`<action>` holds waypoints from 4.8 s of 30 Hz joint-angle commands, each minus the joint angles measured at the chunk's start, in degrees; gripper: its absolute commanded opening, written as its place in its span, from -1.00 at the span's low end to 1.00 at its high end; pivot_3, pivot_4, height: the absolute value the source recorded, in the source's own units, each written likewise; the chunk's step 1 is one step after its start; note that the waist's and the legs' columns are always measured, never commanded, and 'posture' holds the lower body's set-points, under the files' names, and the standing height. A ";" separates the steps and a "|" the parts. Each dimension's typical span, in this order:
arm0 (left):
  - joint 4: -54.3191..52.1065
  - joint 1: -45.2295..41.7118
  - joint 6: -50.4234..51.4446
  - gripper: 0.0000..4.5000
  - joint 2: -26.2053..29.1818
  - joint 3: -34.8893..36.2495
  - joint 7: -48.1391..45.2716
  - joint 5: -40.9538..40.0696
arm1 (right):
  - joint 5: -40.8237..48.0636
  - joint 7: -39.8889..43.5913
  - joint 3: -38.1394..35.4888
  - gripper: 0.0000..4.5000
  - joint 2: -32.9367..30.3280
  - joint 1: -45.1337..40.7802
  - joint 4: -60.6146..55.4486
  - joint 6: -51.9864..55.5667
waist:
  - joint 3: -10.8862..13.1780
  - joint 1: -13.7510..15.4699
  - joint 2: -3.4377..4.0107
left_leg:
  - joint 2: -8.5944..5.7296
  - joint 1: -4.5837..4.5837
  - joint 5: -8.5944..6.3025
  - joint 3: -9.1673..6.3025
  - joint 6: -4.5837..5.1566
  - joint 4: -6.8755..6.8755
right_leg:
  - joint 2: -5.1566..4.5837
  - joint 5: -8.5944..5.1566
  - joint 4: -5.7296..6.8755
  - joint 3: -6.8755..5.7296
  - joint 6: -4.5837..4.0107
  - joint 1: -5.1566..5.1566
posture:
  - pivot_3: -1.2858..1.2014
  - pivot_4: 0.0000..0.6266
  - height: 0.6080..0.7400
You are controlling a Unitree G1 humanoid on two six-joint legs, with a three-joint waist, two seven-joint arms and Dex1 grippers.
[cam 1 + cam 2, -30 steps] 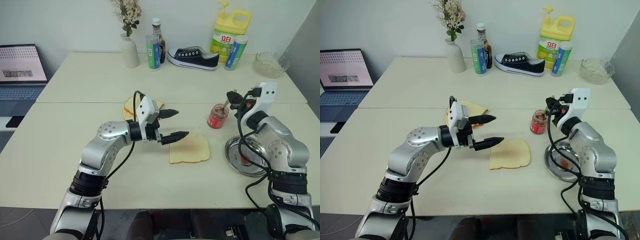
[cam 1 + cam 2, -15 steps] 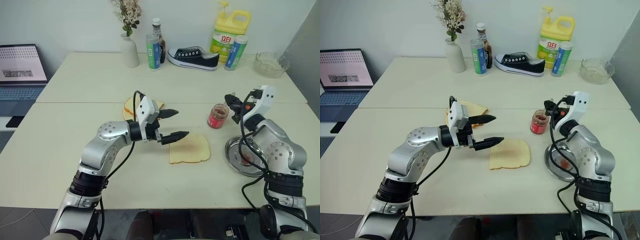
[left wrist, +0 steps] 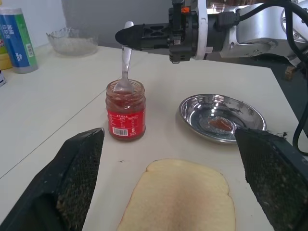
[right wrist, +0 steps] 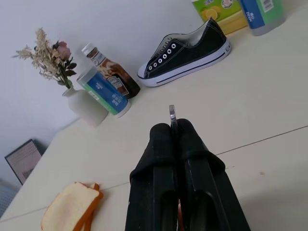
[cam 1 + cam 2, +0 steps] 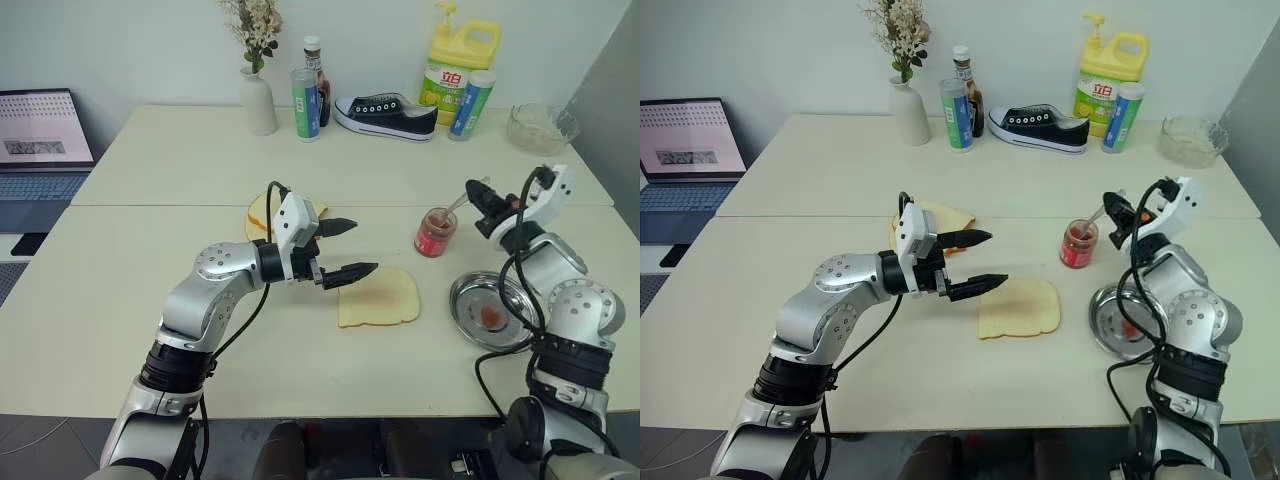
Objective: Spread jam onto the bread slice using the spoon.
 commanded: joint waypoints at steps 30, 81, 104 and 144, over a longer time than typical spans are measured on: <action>0.14 -1.71 -1.33 1.00 0.78 0.41 -1.66 0.11 | 13.08 -9.95 -6.77 -0.99 1.71 -1.41 -0.32 -3.82 | 0.00 -0.03 0.00 | 0.00 -0.01 0.00 0.02 0.01 -0.01 | 0.00 0.00 -0.01 0.01 0.00 -0.02 | 0.03 -0.52 1.00; -14.19 18.05 3.00 1.00 18.41 7.48 -9.11 -7.26 | -3.95 16.23 29.33 -0.99 -12.06 15.82 -25.49 -7.49 | 0.07 -0.04 0.07 | 0.08 -0.10 -0.01 0.00 0.01 -0.04 | 0.06 -0.02 -0.02 0.01 0.00 -0.19 | 0.03 -0.52 1.00; -14.78 17.67 3.02 1.00 17.64 7.09 -8.53 -7.11 | 7.11 5.18 19.24 -0.99 1.59 14.40 -12.74 2.68 | 0.06 -0.08 0.06 | 0.08 -0.10 -0.01 0.02 0.01 -0.03 | 0.06 -0.01 0.01 0.04 -0.01 -0.19 | 0.03 -0.52 1.00; -13.85 16.31 1.68 1.00 16.55 4.97 -8.65 -6.75 | 9.45 5.08 17.50 -0.99 -0.04 15.57 -10.70 4.24 | 0.06 -0.07 0.06 | 0.06 -0.09 -0.01 0.02 0.01 -0.03 | 0.06 -0.01 0.00 0.03 0.00 -0.17 | 0.03 -0.52 1.00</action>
